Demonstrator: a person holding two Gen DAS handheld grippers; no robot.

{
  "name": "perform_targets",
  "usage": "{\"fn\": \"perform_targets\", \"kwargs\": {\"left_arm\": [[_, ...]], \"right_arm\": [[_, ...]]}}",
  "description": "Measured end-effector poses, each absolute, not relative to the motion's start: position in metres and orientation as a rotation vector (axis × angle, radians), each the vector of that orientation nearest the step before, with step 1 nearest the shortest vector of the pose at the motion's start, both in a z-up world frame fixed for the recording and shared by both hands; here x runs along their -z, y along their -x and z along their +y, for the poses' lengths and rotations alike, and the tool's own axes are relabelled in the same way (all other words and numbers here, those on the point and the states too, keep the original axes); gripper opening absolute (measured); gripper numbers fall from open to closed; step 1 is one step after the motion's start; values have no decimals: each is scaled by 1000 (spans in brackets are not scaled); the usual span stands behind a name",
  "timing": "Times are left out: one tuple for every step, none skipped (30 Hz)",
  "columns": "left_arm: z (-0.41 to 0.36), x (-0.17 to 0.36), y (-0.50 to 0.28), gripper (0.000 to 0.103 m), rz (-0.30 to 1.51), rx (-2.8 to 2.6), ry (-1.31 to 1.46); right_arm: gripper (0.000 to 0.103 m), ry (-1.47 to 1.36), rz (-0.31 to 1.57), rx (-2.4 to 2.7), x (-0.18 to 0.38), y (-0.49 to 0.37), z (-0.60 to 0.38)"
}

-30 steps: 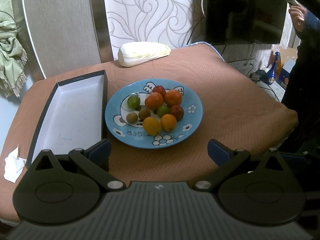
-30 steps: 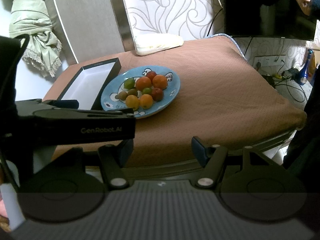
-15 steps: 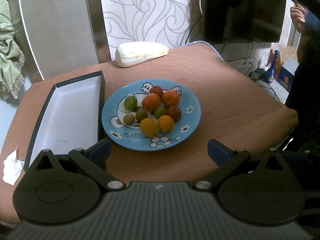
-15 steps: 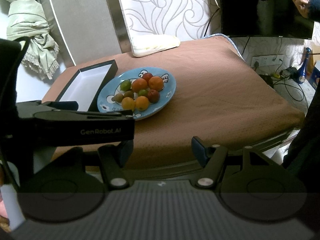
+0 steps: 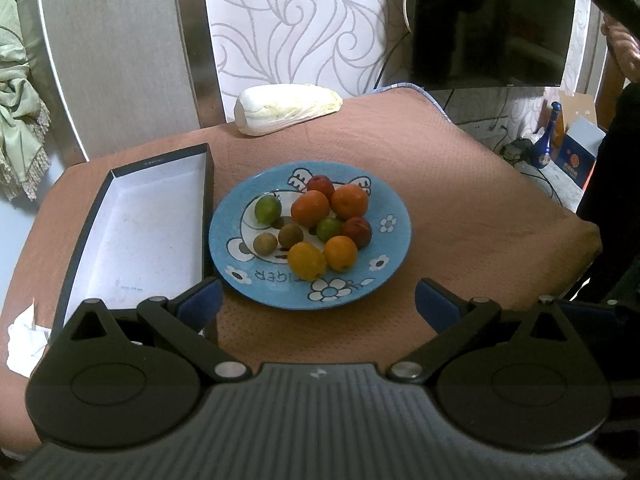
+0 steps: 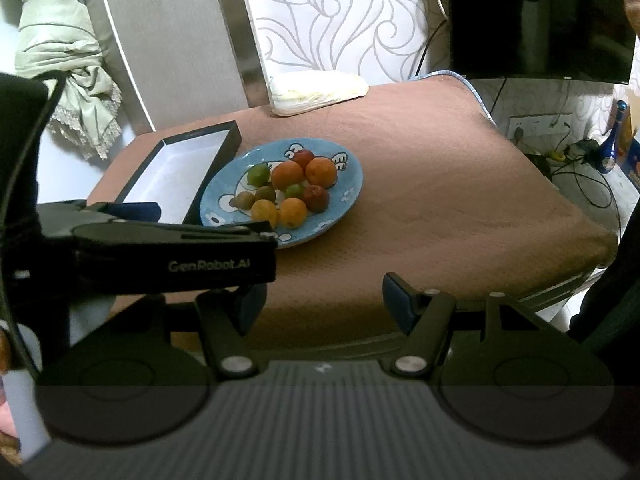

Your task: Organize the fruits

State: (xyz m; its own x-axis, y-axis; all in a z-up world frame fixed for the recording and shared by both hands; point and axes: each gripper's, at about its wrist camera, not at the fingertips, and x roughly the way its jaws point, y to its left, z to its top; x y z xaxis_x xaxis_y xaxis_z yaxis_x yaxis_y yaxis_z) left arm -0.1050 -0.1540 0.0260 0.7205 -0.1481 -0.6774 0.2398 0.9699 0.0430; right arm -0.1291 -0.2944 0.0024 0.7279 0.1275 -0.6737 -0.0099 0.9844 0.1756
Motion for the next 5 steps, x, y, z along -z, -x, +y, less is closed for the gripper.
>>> {"fn": "perform_targets", "kwargs": {"left_arm": [[-154, -26, 105, 103, 736, 214, -132], [-154, -25, 104, 103, 739, 216, -130], [-153, -25, 104, 103, 742, 219, -128], [-153, -25, 103, 103, 742, 222, -126], [-153, -25, 103, 103, 738, 227, -124]], "right_arm": [[66, -162, 753, -77, -2, 128, -293], [66, -159, 753, -79, -2, 128, -292], [66, -156, 754, -82, -2, 127, -290], [66, -153, 754, -86, -2, 127, -290], [66, -149, 755, -90, -2, 126, -289]]}}
